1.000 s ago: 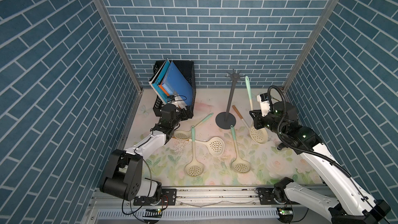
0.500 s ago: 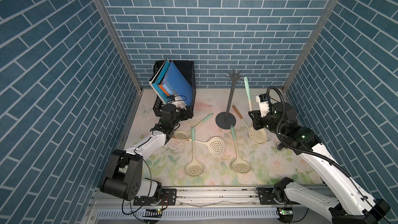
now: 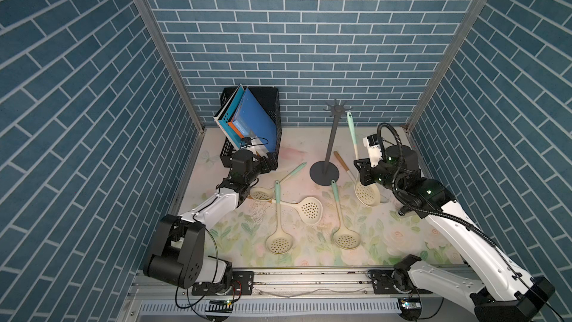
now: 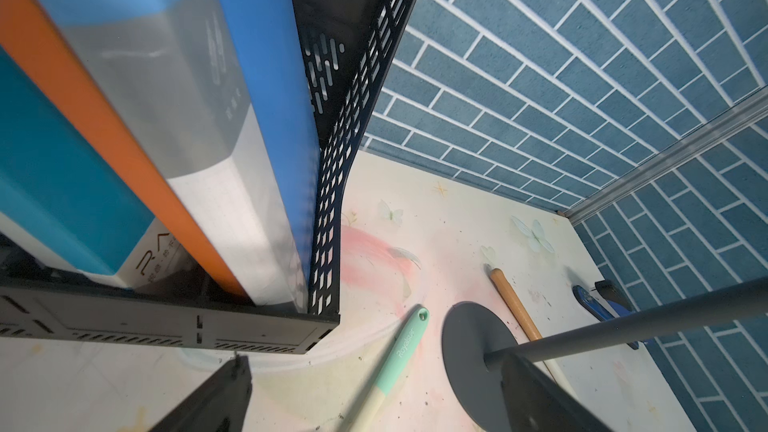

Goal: Hang the skimmer on the kitchen utensil rack
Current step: Hang the skimmer on the rack.

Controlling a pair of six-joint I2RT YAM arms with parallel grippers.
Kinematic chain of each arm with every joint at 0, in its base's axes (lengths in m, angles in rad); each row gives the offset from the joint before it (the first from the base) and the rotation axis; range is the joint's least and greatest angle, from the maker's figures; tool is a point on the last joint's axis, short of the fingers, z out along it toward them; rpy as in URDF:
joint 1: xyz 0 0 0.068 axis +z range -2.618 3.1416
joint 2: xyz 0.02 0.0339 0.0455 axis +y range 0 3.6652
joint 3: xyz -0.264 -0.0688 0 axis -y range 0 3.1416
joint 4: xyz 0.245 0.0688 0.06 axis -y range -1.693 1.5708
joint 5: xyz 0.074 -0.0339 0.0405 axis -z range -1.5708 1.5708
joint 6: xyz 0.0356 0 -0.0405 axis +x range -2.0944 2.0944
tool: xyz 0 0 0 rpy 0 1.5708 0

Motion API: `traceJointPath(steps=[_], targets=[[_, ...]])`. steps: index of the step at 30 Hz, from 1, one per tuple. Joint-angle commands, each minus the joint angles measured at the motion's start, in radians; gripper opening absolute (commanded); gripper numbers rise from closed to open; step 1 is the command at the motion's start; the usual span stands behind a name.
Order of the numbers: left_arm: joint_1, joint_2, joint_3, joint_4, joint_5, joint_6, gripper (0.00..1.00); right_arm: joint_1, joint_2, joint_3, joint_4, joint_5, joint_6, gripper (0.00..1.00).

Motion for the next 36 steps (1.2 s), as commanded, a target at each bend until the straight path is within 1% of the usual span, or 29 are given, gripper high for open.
traceJointPath(steps=[1, 8, 16, 25, 36], targets=[[-0.005, 0.007, -0.012, 0.012, 0.002, 0.016, 1.00, 0.005, 0.022, -0.001, 0.047, -0.013, 0.010, 0.00], [-0.005, 0.013, -0.007, -0.004, 0.002, 0.029, 1.00, 0.005, 0.090, 0.018, 0.076, -0.036, 0.004, 0.00], [-0.005, 0.015, -0.008, 0.001, 0.022, 0.025, 1.00, 0.006, 0.142, -0.005, 0.126, -0.033, -0.013, 0.00], [-0.005, 0.019, -0.005, 0.002, 0.039, 0.022, 1.00, 0.005, 0.193, -0.054, 0.224, -0.062, -0.022, 0.00], [-0.005, 0.002, -0.020, 0.009, 0.055, 0.015, 1.00, 0.006, 0.280, -0.058, 0.293, -0.073, -0.047, 0.00]])
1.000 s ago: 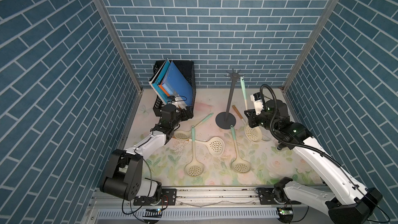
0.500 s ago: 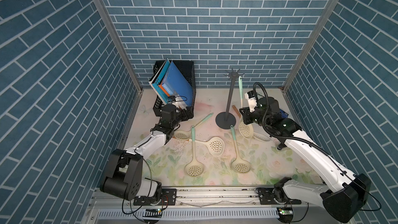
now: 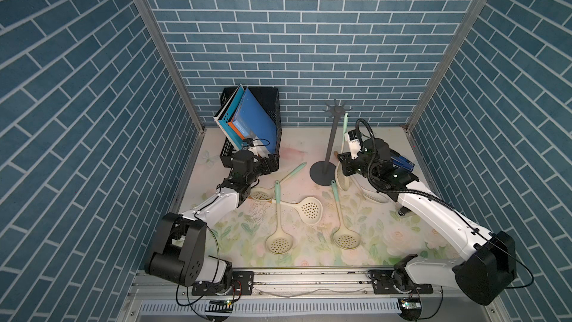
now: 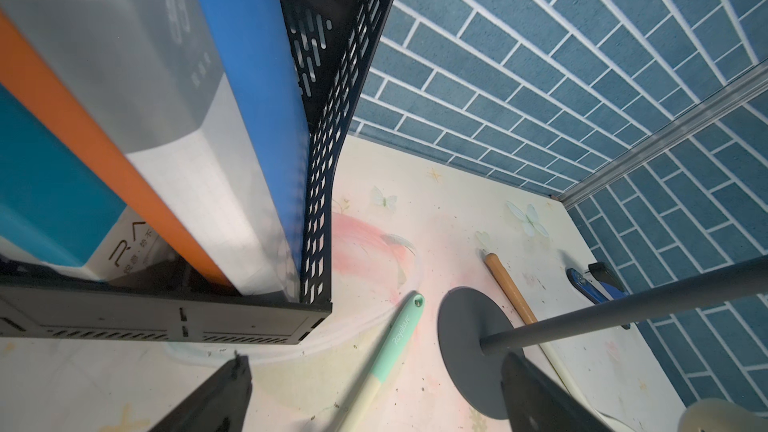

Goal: Hang the skimmer on the kitchen utensil rack
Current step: Hang the skimmer on the rack, then pick up the skimmer from the center of the board.

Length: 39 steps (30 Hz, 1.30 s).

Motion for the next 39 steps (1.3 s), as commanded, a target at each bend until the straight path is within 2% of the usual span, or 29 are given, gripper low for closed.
traceJointPath(steps=[1, 4, 6, 13, 14, 18, 21, 28, 31, 35, 39], targets=[[-0.006, -0.013, -0.017, 0.013, 0.017, 0.002, 1.00, 0.006, 0.030, -0.016, 0.004, -0.021, -0.042, 0.00], [-0.006, -0.012, -0.027, 0.025, 0.024, -0.006, 1.00, 0.005, 0.049, 0.000, 0.028, -0.024, -0.041, 0.00], [-0.008, -0.015, -0.033, 0.032, 0.030, -0.010, 1.00, 0.005, 0.061, 0.014, 0.040, -0.026, -0.036, 0.04], [-0.025, -0.024, -0.036, 0.043, 0.050, 0.001, 1.00, 0.006, 0.063, 0.040, 0.041, -0.027, -0.031, 0.33], [-0.028, -0.025, -0.035, 0.042, 0.053, 0.002, 1.00, 0.006, 0.056, 0.039, 0.042, -0.024, -0.029, 0.40], [-0.041, -0.029, -0.027, 0.045, 0.060, 0.011, 1.00, 0.006, 0.025, 0.029, 0.035, -0.009, -0.018, 0.59], [-0.054, -0.023, -0.013, 0.044, 0.069, 0.021, 1.00, 0.004, -0.019, 0.012, 0.016, 0.007, -0.012, 0.66], [-0.108, 0.025, 0.072, 0.025, 0.085, 0.062, 1.00, 0.002, -0.178, -0.063, -0.061, 0.085, 0.003, 0.74], [-0.137, 0.063, 0.128, 0.025, 0.098, 0.088, 1.00, -0.019, -0.239, -0.092, -0.117, 0.142, 0.044, 0.74], [-0.183, 0.142, 0.229, 0.034, 0.151, 0.134, 1.00, -0.117, -0.256, -0.095, -0.252, 0.139, 0.139, 0.74], [-0.227, 0.211, 0.342, 0.035, 0.183, 0.189, 1.00, -0.236, -0.252, -0.132, -0.299, 0.040, 0.193, 0.72]])
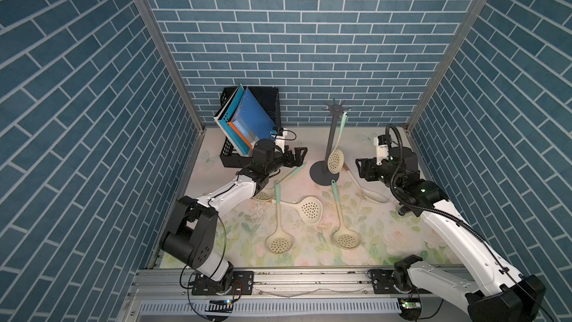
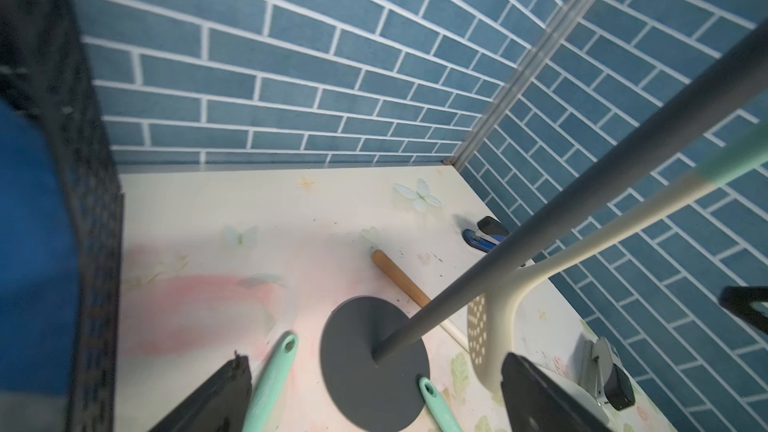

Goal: Hang the skimmer on the kitchen utensil rack
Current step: Pick up the skimmer from the center of the board.

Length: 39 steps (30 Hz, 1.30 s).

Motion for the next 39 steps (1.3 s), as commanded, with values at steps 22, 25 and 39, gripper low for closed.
traceJointPath(steps=[22, 25, 39], targets=[[-0.064, 0.120, 0.226, 0.016, 0.083, 0.146, 1.00, -0.150, 0.533, 0.153, -0.164, -0.225, -0.022, 0.65], [-0.062, 0.107, 0.215, 0.005, 0.079, 0.157, 1.00, -0.163, 0.621, 0.210, -0.176, -0.210, -0.044, 0.63], [-0.061, 0.080, 0.160, -0.042, 0.022, 0.168, 1.00, -0.097, 0.564, 0.106, -0.110, -0.228, 0.044, 0.49]])
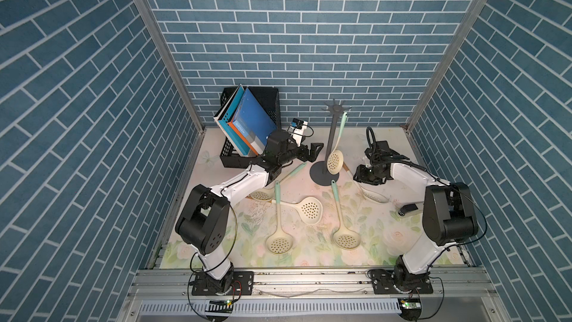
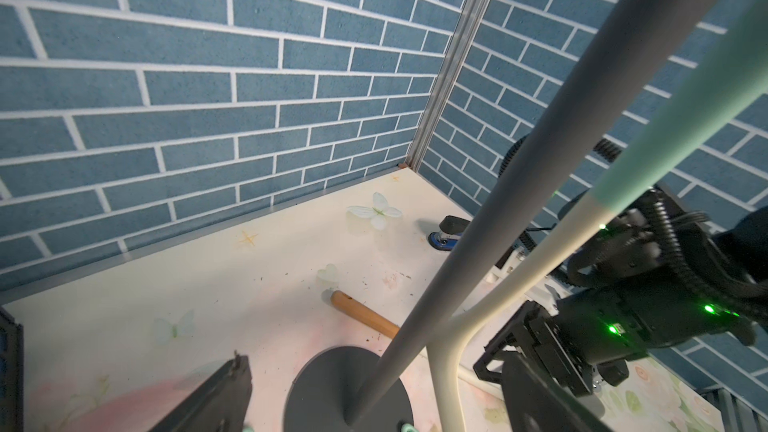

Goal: Hang the skimmer on the kitchen utensil rack
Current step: Pick up the skimmer from the center of the board.

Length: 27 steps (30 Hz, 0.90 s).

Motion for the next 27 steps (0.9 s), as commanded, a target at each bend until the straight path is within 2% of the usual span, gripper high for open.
traceJointPath(steps=[1, 7, 15, 21, 27], targets=[[-0.004, -0.023, -0.006, -0.021, -0.026, 0.021, 1.00, 0.075, -0.096, -0.040, 0.001, 0.034, 0.042, 0.49], [0.009, -0.019, -0.011, -0.057, -0.068, 0.031, 1.00, 0.187, -0.162, -0.115, 0.040, 0.030, 0.132, 0.48], [0.033, -0.042, -0.056, -0.038, -0.075, 0.007, 1.00, 0.256, -0.076, -0.176, 0.135, 0.004, 0.206, 0.46], [0.039, -0.067, -0.088, -0.039, -0.084, 0.011, 1.00, 0.340, -0.042, -0.167, 0.135, 0.073, 0.231, 0.45], [0.051, -0.094, -0.123, -0.031, -0.085, 0.010, 1.00, 0.363, -0.027, -0.204, 0.148, 0.110, 0.270, 0.45]])
